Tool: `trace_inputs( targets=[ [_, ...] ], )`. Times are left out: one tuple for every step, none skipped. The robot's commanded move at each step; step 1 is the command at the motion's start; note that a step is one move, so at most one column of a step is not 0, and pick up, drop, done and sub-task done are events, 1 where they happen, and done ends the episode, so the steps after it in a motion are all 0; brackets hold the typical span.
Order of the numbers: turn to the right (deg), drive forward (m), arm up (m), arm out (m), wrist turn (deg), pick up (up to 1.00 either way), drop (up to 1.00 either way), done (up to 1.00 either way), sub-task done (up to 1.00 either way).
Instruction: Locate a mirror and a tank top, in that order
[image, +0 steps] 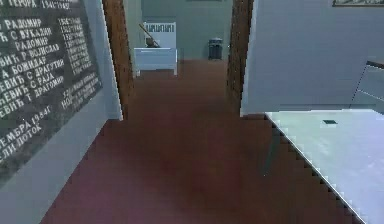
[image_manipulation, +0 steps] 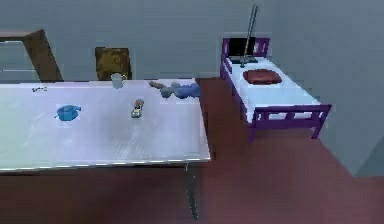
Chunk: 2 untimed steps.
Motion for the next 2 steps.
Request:
trace_inputs(
  targets=[
    [0.0,1.00,0.00,0.00,0.0,0.00,0.00,0.00,0.00],
    [0.0,1.00,0.00,0.00,0.0,0.00,0.00,0.00,0.00]
  ],
)
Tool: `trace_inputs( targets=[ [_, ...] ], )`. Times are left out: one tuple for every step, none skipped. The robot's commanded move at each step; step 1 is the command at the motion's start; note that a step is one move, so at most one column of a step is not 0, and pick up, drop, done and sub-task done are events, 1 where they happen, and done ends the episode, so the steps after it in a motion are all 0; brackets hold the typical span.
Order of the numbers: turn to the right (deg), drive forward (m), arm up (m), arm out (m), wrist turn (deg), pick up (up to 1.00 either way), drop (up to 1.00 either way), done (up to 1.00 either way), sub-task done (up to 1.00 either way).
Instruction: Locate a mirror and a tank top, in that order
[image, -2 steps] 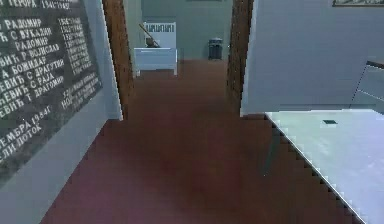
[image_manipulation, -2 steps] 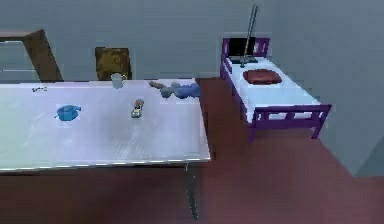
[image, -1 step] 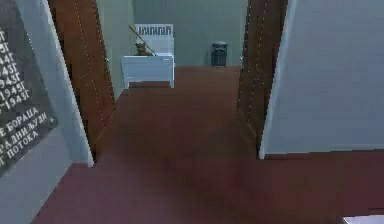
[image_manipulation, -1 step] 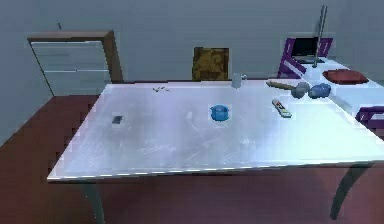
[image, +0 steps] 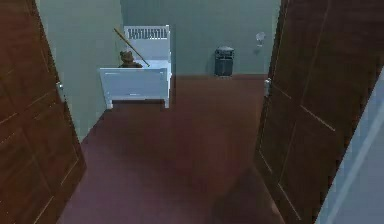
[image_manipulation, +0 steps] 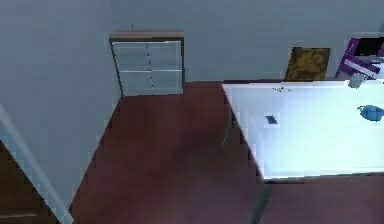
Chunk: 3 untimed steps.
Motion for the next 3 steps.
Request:
trace_inputs(
  targets=[
    [0.0,1.00,0.00,0.00,0.0,0.00,0.00,0.00,0.00],
    [3.0,0.00,0.00,0.00,0.0,0.00,0.00,0.00,0.00],
    [0.0,1.00,0.00,0.00,0.0,0.00,0.00,0.00,0.00]
  ],
)
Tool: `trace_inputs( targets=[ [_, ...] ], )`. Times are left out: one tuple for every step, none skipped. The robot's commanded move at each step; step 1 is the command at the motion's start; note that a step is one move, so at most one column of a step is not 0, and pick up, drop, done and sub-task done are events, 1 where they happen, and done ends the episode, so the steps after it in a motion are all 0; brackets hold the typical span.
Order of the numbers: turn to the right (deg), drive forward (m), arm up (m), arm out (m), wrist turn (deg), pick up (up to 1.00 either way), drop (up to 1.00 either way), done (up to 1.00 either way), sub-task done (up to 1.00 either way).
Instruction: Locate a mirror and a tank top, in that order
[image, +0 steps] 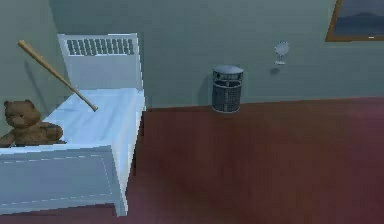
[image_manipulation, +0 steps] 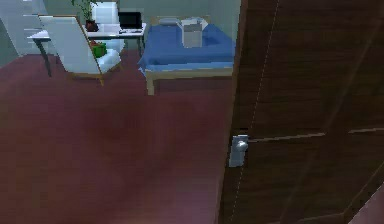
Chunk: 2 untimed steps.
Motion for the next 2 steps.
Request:
trace_inputs(
  targets=[
    [18.0,0.00,0.00,0.00,0.0,0.00,0.00,0.00,0.00],
    [0.0,1.00,0.00,0.00,0.0,0.00,0.00,0.00,0.00]
  ],
)
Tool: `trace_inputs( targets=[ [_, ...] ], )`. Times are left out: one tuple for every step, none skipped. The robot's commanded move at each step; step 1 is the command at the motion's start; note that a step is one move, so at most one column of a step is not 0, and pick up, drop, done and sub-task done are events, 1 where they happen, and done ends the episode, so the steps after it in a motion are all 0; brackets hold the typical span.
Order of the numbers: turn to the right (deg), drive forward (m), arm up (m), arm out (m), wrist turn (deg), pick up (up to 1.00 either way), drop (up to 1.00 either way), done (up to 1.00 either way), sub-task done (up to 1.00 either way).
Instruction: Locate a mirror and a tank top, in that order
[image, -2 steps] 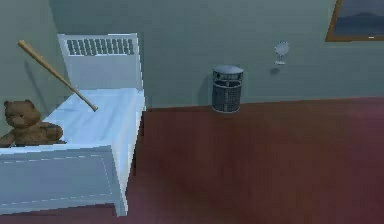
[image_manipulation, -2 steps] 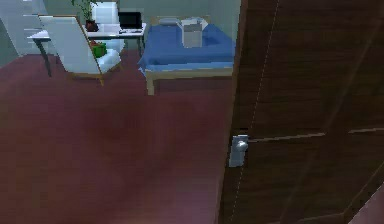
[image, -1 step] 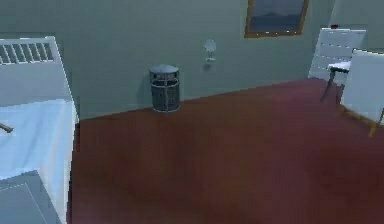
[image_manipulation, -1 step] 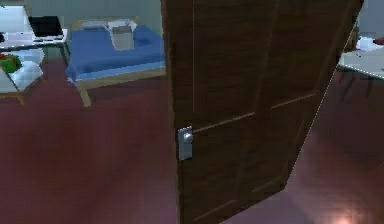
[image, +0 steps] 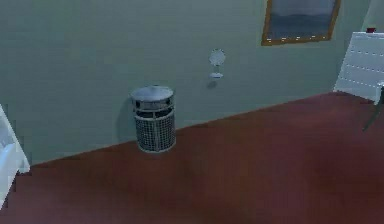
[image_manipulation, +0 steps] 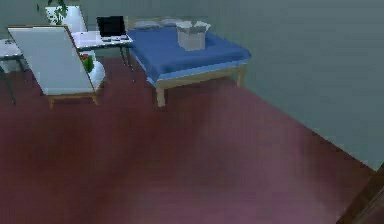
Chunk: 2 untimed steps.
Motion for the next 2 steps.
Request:
trace_inputs(
  targets=[
    [0.0,1.00,0.00,0.00,0.0,0.00,0.00,0.00,0.00],
    [6.0,0.00,0.00,0.00,0.0,0.00,0.00,0.00,0.00]
  ],
)
